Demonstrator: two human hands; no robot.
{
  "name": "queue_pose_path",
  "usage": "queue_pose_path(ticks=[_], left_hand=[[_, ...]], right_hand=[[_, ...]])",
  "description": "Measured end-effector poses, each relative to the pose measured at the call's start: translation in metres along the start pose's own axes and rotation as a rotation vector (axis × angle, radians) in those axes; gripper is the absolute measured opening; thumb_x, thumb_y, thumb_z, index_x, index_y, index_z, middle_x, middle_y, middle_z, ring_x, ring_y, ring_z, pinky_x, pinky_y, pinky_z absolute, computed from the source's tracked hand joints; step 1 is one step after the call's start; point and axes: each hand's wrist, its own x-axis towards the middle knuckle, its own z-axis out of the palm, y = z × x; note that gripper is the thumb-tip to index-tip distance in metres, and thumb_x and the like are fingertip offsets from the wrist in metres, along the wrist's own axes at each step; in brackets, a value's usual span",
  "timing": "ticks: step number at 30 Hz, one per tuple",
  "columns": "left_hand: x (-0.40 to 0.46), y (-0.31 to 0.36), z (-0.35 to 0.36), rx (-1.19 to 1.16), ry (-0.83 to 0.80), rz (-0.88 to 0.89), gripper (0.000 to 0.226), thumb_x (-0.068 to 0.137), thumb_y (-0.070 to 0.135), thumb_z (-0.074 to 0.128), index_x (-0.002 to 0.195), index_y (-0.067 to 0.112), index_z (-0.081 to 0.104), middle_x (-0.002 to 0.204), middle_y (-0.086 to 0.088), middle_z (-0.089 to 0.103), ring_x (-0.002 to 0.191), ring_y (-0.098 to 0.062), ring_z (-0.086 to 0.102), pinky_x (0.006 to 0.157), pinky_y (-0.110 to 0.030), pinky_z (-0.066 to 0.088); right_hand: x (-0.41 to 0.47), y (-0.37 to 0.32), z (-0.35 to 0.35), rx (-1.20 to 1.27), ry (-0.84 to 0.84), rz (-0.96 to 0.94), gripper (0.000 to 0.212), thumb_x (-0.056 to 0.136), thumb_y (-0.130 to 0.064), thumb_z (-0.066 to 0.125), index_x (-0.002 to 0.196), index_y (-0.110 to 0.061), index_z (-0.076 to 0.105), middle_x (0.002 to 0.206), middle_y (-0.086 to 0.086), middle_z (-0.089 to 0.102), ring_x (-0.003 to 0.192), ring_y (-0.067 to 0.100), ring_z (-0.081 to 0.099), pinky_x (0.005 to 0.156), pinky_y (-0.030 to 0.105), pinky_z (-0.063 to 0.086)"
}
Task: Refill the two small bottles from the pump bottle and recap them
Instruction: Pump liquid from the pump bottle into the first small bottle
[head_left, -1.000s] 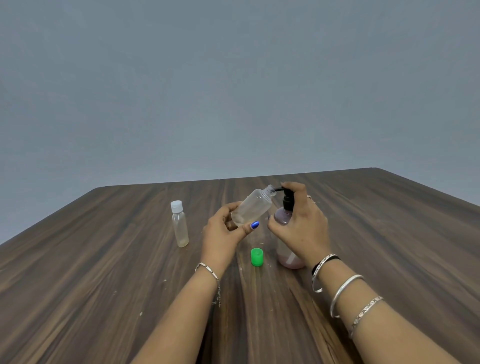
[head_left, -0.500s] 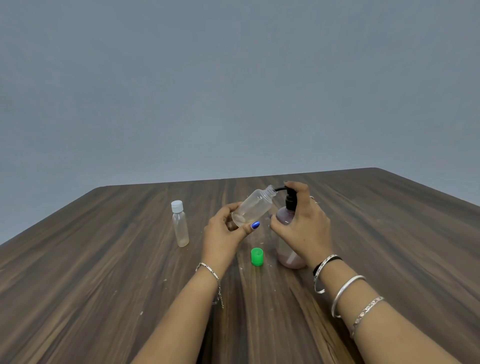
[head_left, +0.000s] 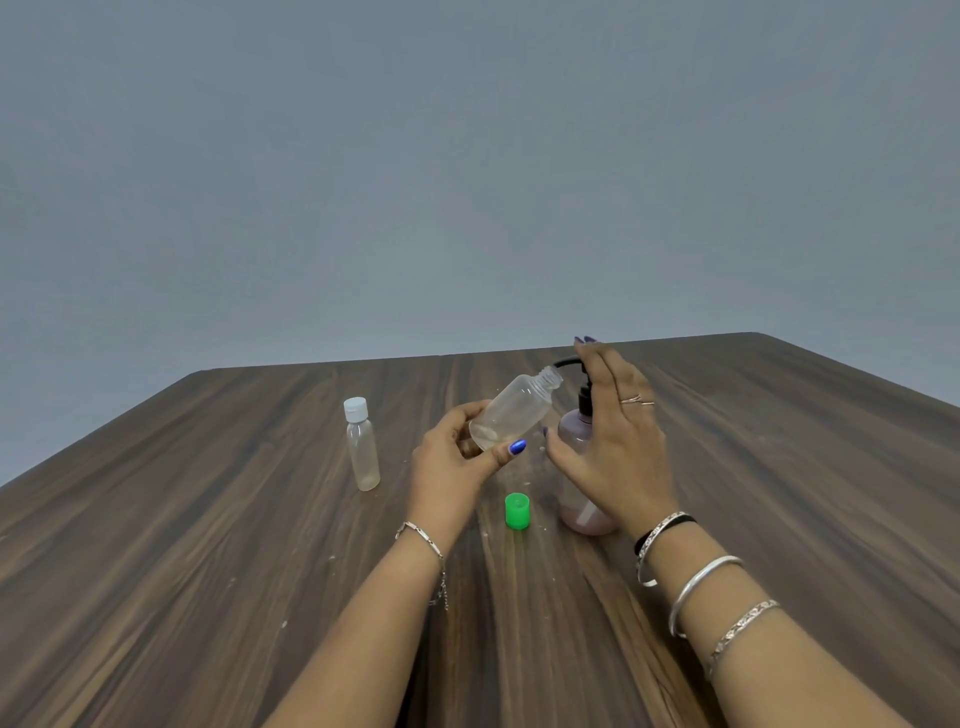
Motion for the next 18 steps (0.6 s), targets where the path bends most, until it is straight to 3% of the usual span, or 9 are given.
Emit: queue_pose_path(ticks=[4,10,15,18], left_hand=[[-0.0003,0.0003,0.0021,-0.001,-0.007,0.001,0.042,0.067,0.016,0.08,0.103,0.025,0.06,0.088,0.009,0.067,0.07,0.008,0.06,0.067,-0.007,0.046],[-0.0006,0.0019,0.0026,-0.003,0.001,0.011,0.041,0.069,0.016,0.079,0.103,0.024,0.059,0.086,0.015,0.065,0.069,0.012,0.059,0.066,-0.005,0.046],[-0.0009,0.0041,0.0033,-0.023,-0.006,0.024,0.04,0.069,0.013,0.079,0.098,0.029,0.056,0.086,0.015,0.065,0.068,0.013,0.059,0.065,-0.005,0.046],[-0.0015,0.0028,0.0042,-0.032,-0.003,0.02,0.04,0.069,0.012,0.079,0.093,0.035,0.056,0.086,0.016,0.065,0.072,0.007,0.061,0.068,-0.008,0.047]], right_hand=[[-0.0003,0.0002,0.0015,0.024,0.025,-0.022,0.086,0.065,-0.021,0.078,0.137,-0.018,0.032,0.14,-0.003,0.035,0.124,0.012,0.037,0.084,0.02,0.041],[0.0001,-0.0013,0.0002,0.009,0.037,-0.034,0.084,0.062,-0.02,0.079,0.134,-0.018,0.034,0.138,-0.006,0.031,0.113,0.009,0.042,0.071,0.018,0.043],[0.0018,-0.0036,0.0031,0.001,0.083,-0.034,0.06,0.071,-0.036,0.054,0.126,-0.017,0.042,0.131,-0.004,0.038,0.105,0.009,0.047,0.069,0.015,0.042],[0.0016,-0.0027,0.0064,0.041,0.125,-0.023,0.05,0.071,-0.035,0.053,0.118,-0.019,0.046,0.122,-0.006,0.043,0.099,0.01,0.051,0.07,0.018,0.047]])
